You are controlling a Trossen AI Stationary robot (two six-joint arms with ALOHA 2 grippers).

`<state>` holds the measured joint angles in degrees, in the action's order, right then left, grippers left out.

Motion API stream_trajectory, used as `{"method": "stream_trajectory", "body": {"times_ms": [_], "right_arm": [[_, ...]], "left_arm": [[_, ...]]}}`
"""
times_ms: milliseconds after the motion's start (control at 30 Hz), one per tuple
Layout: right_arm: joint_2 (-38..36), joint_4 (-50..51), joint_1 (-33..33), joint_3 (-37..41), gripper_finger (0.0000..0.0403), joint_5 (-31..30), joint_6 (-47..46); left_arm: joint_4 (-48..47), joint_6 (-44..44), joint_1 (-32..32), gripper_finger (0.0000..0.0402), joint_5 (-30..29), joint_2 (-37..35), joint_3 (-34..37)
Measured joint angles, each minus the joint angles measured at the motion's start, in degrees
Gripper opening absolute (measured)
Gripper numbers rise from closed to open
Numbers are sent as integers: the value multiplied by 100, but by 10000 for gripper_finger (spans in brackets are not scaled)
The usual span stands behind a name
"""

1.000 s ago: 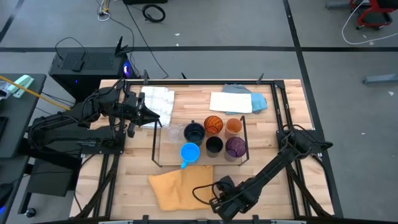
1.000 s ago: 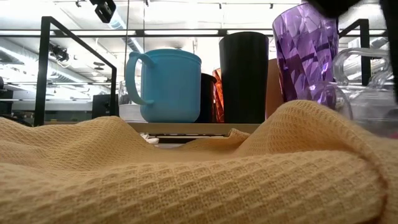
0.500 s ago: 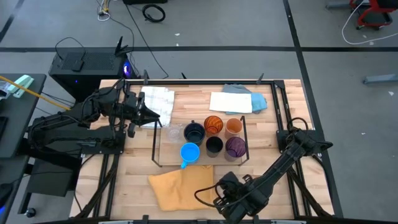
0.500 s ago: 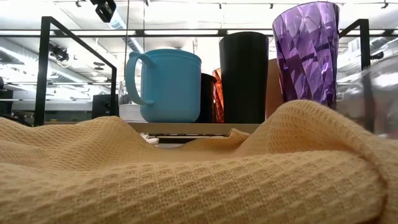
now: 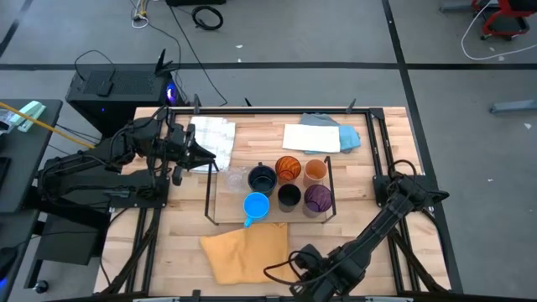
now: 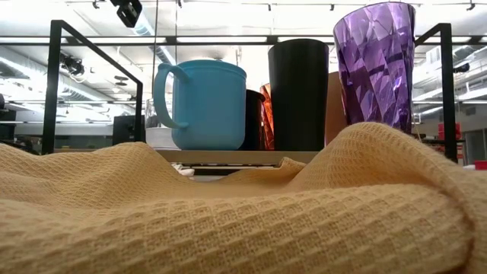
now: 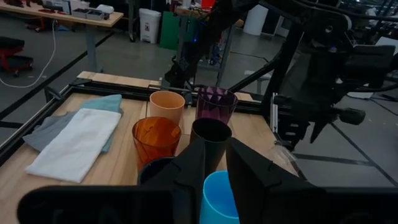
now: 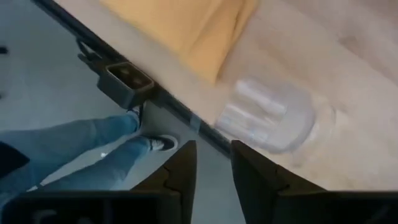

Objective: Stack small to large cups/mugs on shelf
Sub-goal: Put the transparent cup on the shelf aligned with the other transparent cup

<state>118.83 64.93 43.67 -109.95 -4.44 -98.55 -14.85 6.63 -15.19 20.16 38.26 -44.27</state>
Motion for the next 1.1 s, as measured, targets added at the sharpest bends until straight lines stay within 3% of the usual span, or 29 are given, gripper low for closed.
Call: {"method": "stream_trajectory", "body": {"times_ms": [200, 400, 533, 700, 833, 1100], "right_arm": [[0, 92, 43, 0, 110, 219, -199], [0, 1051, 42, 88, 99, 692, -863], [0, 111, 38, 402, 61, 1049, -1206], [9, -562, 79, 717, 28, 1061, -1524], [0, -528, 77, 618, 52, 1081, -1130], [-11, 365, 158, 621, 150, 1342, -1318]], "left_arm": [[0, 2, 1, 73, 2, 0, 0], [-1, 15, 1, 79, 2, 0, 0], [-2, 24, 1, 77, 6, -2, 0], [-2, 77, 3, 77, 28, -2, 0], [0, 125, 4, 83, 65, -3, 0], [0, 133, 4, 84, 68, -2, 0]]}}
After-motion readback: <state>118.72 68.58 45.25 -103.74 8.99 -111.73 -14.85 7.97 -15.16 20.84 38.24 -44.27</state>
